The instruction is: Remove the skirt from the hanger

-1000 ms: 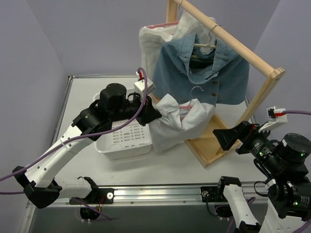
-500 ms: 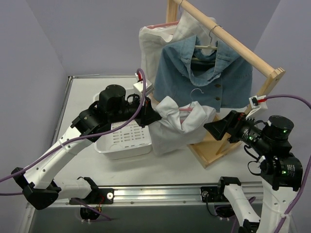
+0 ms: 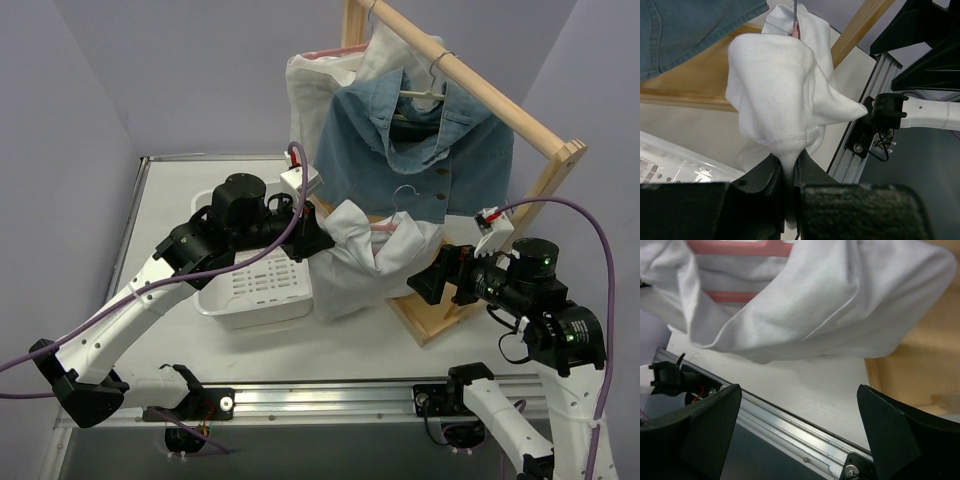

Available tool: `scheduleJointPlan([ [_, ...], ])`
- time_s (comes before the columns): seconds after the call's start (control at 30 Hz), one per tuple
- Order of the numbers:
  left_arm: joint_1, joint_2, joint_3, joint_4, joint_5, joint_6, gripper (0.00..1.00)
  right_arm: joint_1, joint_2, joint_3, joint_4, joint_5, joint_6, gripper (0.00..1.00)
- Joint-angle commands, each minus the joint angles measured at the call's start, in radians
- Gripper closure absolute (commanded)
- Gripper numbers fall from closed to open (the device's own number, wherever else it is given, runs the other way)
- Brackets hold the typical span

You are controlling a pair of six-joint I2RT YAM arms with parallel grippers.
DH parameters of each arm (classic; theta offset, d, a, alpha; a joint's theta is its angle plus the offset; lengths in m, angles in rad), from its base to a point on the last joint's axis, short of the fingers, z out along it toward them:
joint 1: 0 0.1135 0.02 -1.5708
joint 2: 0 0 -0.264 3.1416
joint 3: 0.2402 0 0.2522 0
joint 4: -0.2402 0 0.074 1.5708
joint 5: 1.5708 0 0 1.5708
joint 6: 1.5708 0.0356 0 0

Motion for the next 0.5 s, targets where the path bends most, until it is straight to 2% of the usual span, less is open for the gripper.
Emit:
scheduleJointPlan([
  [0.0,0.005,-0.016,0.021,0.073,0.019,-0.005,0.98,0.005,0.037,-0.021,0.046,0.164,-0.013,0.04],
  [0.27,0.009,-0.044,0.007,0.029,0.014,0.032,0.98,0.004,0.103,-0.038,0.058,0.288,-0.047,0.03],
  [0.47,0.015,-0.047,-0.016,0.026,0.037,0.04,0.98,0.005,0.171,-0.018,0.048,0.442,-0.039,0.02],
])
